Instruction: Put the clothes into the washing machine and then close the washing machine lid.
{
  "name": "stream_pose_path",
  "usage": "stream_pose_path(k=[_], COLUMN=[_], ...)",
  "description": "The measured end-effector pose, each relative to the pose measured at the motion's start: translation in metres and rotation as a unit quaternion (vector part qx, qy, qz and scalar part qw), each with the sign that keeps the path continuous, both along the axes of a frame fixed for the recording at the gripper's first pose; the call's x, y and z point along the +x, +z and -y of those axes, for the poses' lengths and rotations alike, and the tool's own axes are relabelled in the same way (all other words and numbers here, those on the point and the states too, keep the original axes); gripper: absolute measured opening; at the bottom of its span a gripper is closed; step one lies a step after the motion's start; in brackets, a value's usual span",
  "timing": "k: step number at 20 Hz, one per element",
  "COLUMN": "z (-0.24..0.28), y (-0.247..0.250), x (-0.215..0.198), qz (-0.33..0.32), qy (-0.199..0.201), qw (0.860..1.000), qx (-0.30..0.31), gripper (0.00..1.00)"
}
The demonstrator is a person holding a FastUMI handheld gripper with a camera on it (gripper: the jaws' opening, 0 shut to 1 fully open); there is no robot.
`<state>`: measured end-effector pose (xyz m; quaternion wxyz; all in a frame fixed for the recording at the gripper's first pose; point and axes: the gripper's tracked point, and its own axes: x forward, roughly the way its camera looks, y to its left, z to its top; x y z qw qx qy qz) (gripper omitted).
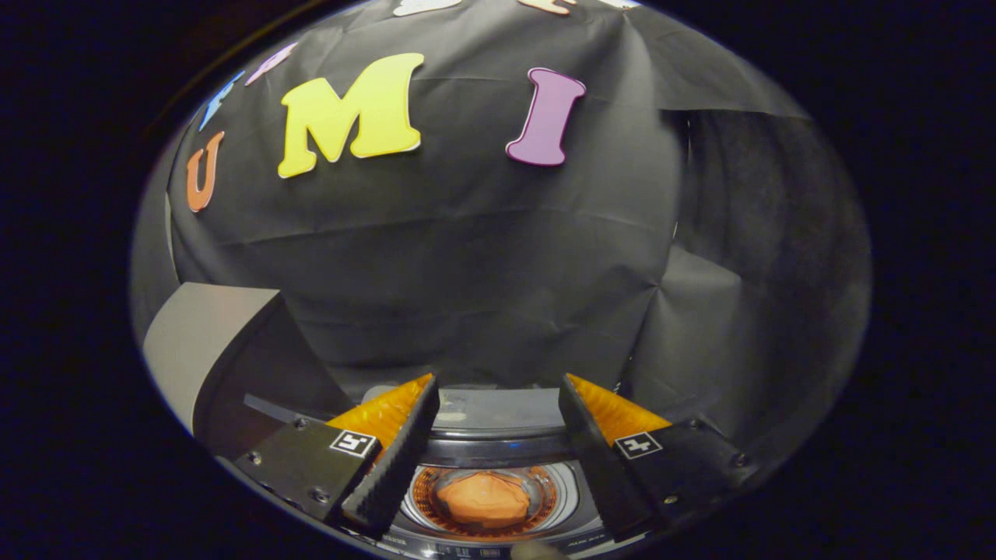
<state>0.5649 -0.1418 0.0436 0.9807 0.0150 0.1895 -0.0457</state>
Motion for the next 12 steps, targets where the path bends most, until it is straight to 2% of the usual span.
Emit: stream_pose_path(k=[5, 12], z=[-0.001, -0.001], y=[-0.019, -0.073], x=[-0.026, -0.065], qz=[-0.009, -0.049], qy=[0.001, 0.008], qw=[1.000, 0.999], qx=[-0.004, -0.007], gripper=[0.98, 0.98])
